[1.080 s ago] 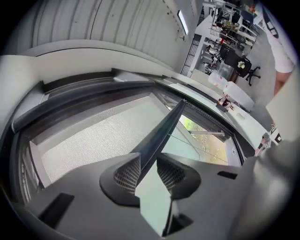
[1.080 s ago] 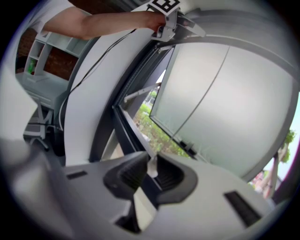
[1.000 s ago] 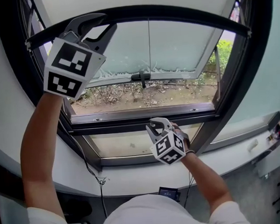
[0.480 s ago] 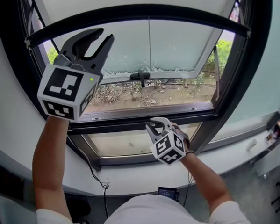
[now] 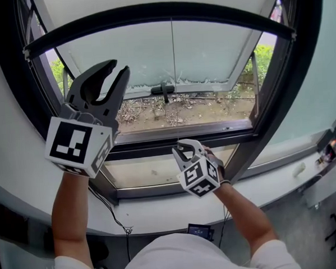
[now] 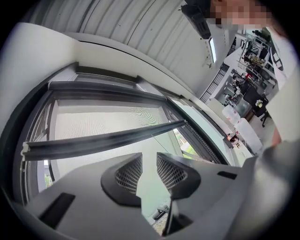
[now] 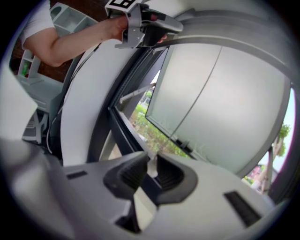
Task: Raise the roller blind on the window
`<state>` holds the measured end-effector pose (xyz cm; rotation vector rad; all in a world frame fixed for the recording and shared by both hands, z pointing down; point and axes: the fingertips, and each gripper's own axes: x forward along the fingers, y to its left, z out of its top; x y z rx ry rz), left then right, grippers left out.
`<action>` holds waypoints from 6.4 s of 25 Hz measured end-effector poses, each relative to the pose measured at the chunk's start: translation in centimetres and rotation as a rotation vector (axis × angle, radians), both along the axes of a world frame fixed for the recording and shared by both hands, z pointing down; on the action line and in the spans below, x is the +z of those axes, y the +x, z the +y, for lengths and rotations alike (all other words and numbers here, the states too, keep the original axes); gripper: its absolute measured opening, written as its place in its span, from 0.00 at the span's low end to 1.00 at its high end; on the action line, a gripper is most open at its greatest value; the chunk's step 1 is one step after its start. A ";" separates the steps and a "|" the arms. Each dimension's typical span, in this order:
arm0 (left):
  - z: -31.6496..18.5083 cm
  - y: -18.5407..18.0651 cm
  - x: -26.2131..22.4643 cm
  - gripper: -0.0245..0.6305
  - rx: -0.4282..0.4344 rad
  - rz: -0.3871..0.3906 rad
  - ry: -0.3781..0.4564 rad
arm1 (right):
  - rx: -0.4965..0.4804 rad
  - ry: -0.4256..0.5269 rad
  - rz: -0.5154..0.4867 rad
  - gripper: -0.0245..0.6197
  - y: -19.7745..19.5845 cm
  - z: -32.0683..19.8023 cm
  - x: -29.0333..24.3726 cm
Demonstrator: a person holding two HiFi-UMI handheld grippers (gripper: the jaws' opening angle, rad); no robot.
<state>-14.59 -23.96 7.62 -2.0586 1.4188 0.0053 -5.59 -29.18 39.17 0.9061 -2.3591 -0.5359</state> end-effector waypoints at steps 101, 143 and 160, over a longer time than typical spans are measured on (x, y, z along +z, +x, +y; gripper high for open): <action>4.0 4.4 25.7 0.20 0.245 0.397 -0.570 | -0.012 0.392 -0.418 0.15 1.6 3.3 -21.9; 5.7 4.5 26.7 0.20 0.254 0.446 -0.611 | -0.019 0.489 -0.491 0.15 2.8 5.1 -27.5; 6.0 4.6 27.2 0.20 0.268 0.457 -0.622 | -0.005 0.544 -0.487 0.15 3.4 5.4 -29.2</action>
